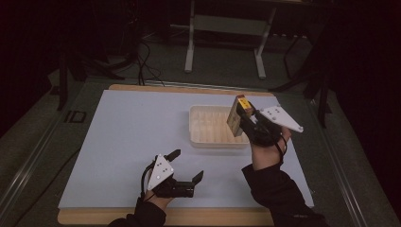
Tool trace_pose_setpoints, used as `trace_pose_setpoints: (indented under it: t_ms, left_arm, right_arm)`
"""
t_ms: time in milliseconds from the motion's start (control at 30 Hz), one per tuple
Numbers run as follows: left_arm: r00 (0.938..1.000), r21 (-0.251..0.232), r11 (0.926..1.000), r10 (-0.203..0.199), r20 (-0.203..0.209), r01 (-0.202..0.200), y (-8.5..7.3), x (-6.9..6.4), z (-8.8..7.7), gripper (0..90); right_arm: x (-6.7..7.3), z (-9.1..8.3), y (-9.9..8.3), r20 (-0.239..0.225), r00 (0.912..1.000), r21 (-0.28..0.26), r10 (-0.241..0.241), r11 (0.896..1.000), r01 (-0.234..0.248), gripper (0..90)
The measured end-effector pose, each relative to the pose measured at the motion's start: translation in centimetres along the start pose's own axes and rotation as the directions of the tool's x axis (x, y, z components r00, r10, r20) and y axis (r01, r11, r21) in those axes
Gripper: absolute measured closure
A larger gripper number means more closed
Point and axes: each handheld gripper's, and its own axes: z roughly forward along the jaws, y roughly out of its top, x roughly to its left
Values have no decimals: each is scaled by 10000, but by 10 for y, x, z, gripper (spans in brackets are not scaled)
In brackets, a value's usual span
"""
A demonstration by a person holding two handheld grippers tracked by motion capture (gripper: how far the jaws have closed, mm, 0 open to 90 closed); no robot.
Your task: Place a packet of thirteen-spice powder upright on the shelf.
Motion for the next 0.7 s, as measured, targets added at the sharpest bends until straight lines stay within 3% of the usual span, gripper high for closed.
trace_pose_setpoints:
  t_ms: [300,433,700]
  left_arm:
    - [9980,-20,9996,282,-558,-284,-8,-1,-5,19]
    - [9967,-48,9993,362,-728,-367,-12,-1,-4,19]
    - [9949,156,9997,188,-991,-174,-18,3,-2,18]
  right_arm:
    - [-15,23,0,1149,9934,-199,38,9998,-15,675]
    - [-19,35,-7,1645,9862,-122,-214,9996,237,675]
    - [-27,57,-29,2174,9760,192,-84,9998,43,675]
